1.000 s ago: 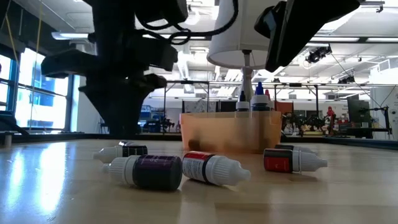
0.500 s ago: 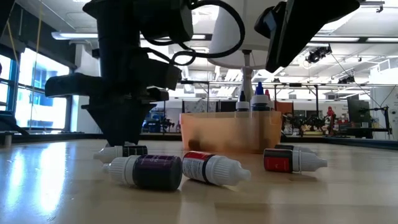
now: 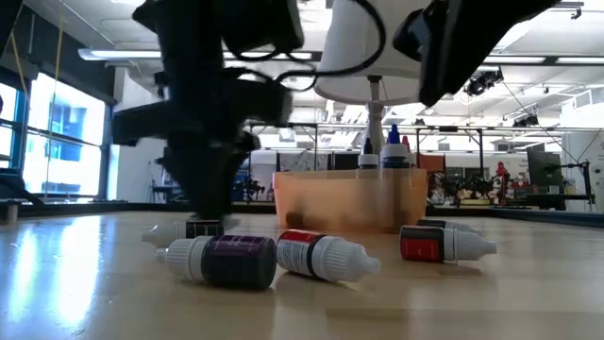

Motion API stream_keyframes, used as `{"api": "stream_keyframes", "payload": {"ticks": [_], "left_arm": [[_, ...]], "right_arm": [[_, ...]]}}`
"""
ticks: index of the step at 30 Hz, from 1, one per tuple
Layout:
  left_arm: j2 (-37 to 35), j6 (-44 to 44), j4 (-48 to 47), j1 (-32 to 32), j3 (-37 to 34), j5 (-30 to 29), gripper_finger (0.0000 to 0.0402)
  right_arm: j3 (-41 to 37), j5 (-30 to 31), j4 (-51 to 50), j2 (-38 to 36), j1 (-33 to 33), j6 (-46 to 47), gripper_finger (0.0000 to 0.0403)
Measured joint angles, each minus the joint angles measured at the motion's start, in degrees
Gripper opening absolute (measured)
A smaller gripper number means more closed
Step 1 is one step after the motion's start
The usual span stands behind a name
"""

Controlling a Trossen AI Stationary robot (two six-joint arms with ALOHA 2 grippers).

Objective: Pick & Place food coloring
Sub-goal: Put the small purple food coloring bottle into the orange bin

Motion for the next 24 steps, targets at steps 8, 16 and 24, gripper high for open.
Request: {"api": "stream_keyframes", "payload": {"ticks": [8, 16, 24], "left_arm": [[-2.14, 1.43, -3.02, 0.04, 9.79, -14.40, 0.0070], [-2.06, 6.26, 1.17, 5.55, 13.64, -18.27, 0.0071], [0.87, 6.89, 3.58, 13.56, 13.47, -9.13, 0.0075]], "right_arm": [[0.00, 0.91, -10.06, -3.93, 1.31, 6.75, 0.0133], [-6.14, 1.58, -4.26, -3.92, 2.98, 10.42, 0.0133], [-14.61, 1.95, 5.77, -3.88, 0.89, 14.42, 0.0133]]}}
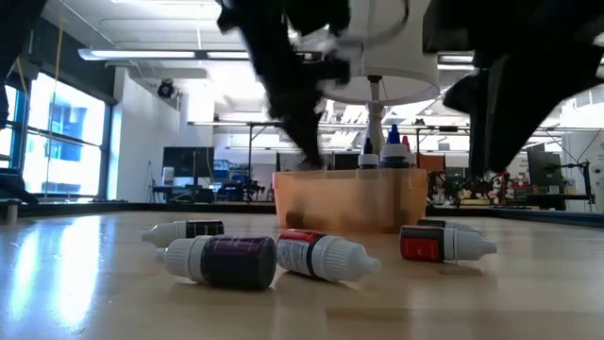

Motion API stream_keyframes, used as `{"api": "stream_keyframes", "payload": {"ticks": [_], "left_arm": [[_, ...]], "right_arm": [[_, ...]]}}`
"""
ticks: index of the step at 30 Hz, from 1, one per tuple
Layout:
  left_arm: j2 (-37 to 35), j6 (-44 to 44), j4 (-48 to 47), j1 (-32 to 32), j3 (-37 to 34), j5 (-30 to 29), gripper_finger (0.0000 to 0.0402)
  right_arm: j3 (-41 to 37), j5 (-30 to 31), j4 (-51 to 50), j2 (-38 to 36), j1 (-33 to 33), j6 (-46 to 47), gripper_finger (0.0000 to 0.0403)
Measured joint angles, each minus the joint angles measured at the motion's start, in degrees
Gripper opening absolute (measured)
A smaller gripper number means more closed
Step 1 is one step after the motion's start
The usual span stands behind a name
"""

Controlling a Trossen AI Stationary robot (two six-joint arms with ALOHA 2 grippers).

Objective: Pick & Place food coloring
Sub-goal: Put the small purple food coloring bottle into the orange bin, then put the small black food coloring bottle into the orange bin

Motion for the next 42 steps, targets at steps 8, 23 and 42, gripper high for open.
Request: {"api": "stream_keyframes", "payload": {"ticks": [8, 23, 42], "left_arm": [[1.53, 1.50, 0.40, 2.37, -0.24, 2.41, 0.0139], [-2.64, -1.43, -19.54, 2.22, 15.04, -2.32, 0.0154], [-19.31, -46.62, -52.19, -16.82, 4.91, -23.69, 0.0154]], "right_arm": [[-6.21, 1.88, 6.65, 0.00, -2.79, 5.41, 0.0133], [-13.00, 1.73, 21.37, 0.15, -3.39, 5.45, 0.0133], [-17.83, 7.19, 34.00, 5.20, -1.69, -6.25, 0.0081]]}}
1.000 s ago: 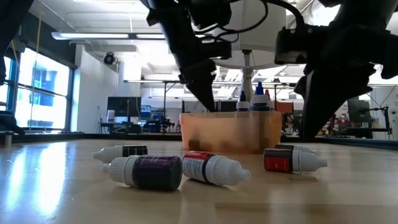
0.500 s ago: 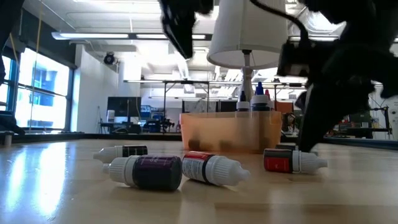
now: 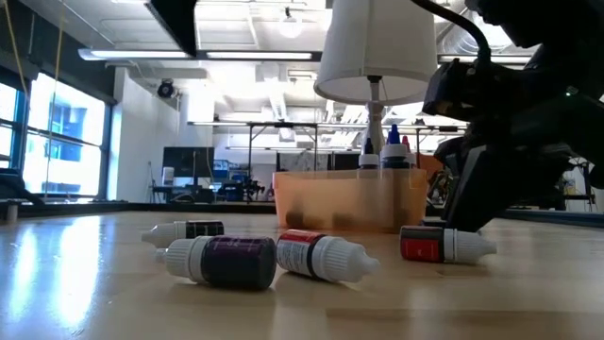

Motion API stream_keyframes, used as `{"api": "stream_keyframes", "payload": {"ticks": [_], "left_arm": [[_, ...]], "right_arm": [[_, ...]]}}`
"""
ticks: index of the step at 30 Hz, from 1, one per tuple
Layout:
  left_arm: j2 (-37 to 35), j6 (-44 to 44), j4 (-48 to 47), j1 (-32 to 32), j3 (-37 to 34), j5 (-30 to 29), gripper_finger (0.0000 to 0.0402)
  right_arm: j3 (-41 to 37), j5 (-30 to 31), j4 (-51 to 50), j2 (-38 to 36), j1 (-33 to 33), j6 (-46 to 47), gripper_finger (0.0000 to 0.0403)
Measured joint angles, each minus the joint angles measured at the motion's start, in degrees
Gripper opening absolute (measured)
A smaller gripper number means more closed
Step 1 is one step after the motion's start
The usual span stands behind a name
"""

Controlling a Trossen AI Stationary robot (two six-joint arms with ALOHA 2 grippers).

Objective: Pick & Place food coloring
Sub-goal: Put the small black food coloring bottle into the orange bin

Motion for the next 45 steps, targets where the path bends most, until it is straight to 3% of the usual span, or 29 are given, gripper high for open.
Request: {"api": "stream_keyframes", "payload": {"ticks": [5, 11, 15, 19, 23, 28, 35, 45], "left_arm": [[-5.33, -15.36, 2.93, -9.13, -11.65, -3.69, 0.0154], [-7.35, -23.00, 11.17, -14.48, -22.72, -4.45, 0.0154], [-7.07, -23.04, 19.46, -14.35, -28.76, -4.29, 0.0154], [-6.97, -18.89, 31.12, -12.87, -33.76, -5.28, 0.0154], [-6.83, -9.84, 45.71, -10.23, -37.76, -1.97, 0.0154], [-6.83, 0.69, 57.77, -7.79, -39.86, 4.39, 0.0154], [-6.83, 5.93, 62.33, -5.98, -40.05, 4.02, 0.0154], [-6.83, 7.53, 62.29, -6.06, -40.05, 3.92, 0.0154]], "right_arm": [[-0.01, -0.11, 0.21, 0.03, 0.26, 0.09, 0.0065], [2.74, -1.43, 1.73, -0.41, 1.88, 2.32, 0.0065], [10.97, -0.35, 0.26, -1.81, 3.20, -3.66, 0.0065], [22.32, 10.27, -12.10, -1.73, 2.62, -15.94, 0.0065], [30.51, 18.81, -21.70, -1.88, -3.37, -24.01, 0.0067], [33.28, 10.32, -24.55, -0.73, -15.15, -27.23, 0.0068], [30.65, -6.55, -26.39, 1.26, -26.20, -28.57, 0.0071], [29.03, -7.27, -25.20, 2.21, -30.05, -33.00, 0.0133]]}}
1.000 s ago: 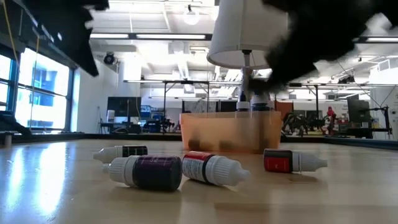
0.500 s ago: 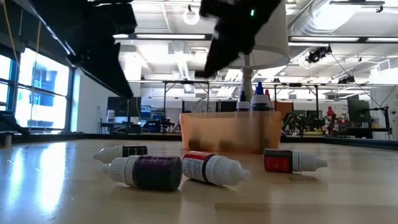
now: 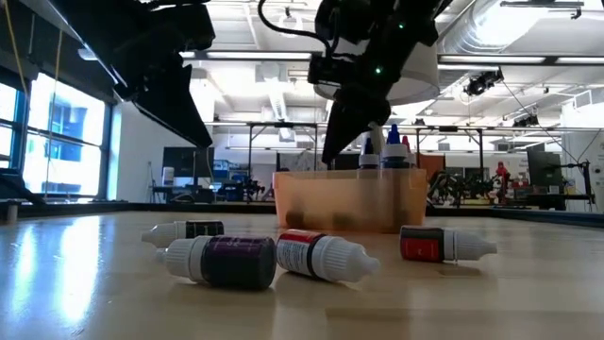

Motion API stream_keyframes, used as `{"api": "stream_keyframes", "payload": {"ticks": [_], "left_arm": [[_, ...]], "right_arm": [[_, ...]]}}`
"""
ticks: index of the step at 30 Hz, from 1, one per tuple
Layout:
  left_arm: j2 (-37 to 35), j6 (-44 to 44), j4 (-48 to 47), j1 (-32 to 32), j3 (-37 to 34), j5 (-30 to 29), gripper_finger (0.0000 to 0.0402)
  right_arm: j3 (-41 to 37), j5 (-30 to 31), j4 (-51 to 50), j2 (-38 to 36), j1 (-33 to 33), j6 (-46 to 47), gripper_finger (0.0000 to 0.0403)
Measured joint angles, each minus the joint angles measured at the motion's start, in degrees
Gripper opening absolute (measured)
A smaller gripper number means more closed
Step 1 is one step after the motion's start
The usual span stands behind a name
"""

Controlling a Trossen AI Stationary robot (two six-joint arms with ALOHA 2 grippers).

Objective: Pick & Place food coloring
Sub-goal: Put the small black food coloring bottle into the orange bin

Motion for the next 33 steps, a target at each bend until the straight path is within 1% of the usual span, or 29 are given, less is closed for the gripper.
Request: {"api": "stream_keyframes", "payload": {"ticks": [2, 5, 9, 11, 13, 17, 20, 23, 27, 33], "left_arm": [[0.00, -0.91, 0.15, -0.02, 0.00, 0.16, 0.0154], [0.00, -5.56, 0.67, -0.02, 0.00, 1.42, 0.0154], [0.00, -9.07, 1.44, -0.02, 0.00, 3.36, 0.0154], [0.00, -9.90, 1.34, -0.02, 0.00, 4.93, 0.0154], [0.00, -9.76, 1.42, -0.02, 0.00, 7.87, 0.0154], [0.14, -9.46, 2.88, -0.57, 0.00, 15.94, 0.0154], [1.38, -8.47, 7.15, -2.24, 0.00, 18.88, 0.0154], [3.16, -7.84, 12.68, -4.57, 0.05, 19.34, 0.0154], [6.90, -9.04, 17.29, -6.63, 0.11, 18.93, 0.0154], [12.47, -9.34, 17.28, -7.16, 2.49, 17.22, 0.0154]], "right_arm": [[0.44, 0.42, 0.04, 0.00, 0.45, 0.00, 0.0148], [1.49, 0.55, -0.61, -0.51, 1.91, 3.51, 0.0163], [3.08, -1.39, -2.57, -2.00, 5.65, 8.13, 0.0168], [3.52, -0.86, -4.06, -2.19, 8.30, 9.82, 0.0167], [3.83, 0.02, -5.53, -2.19, 11.10, 11.05, 0.0162], [3.85, 0.53, -7.70, -2.19, 16.60, 12.83, 0.0149], [3.85, 2.47, -8.59, -2.19, 20.01, 14.89, 0.0140], [3.85, 4.71, -9.29, -2.19, 22.65, 16.81, 0.0134], [3.85, 4.68, -9.53, -2.19, 24.87, 18.86, 0.0134], [3.85, 4.55, -9.96, -2.19, 26.63, 21.05, 0.0134]]}}
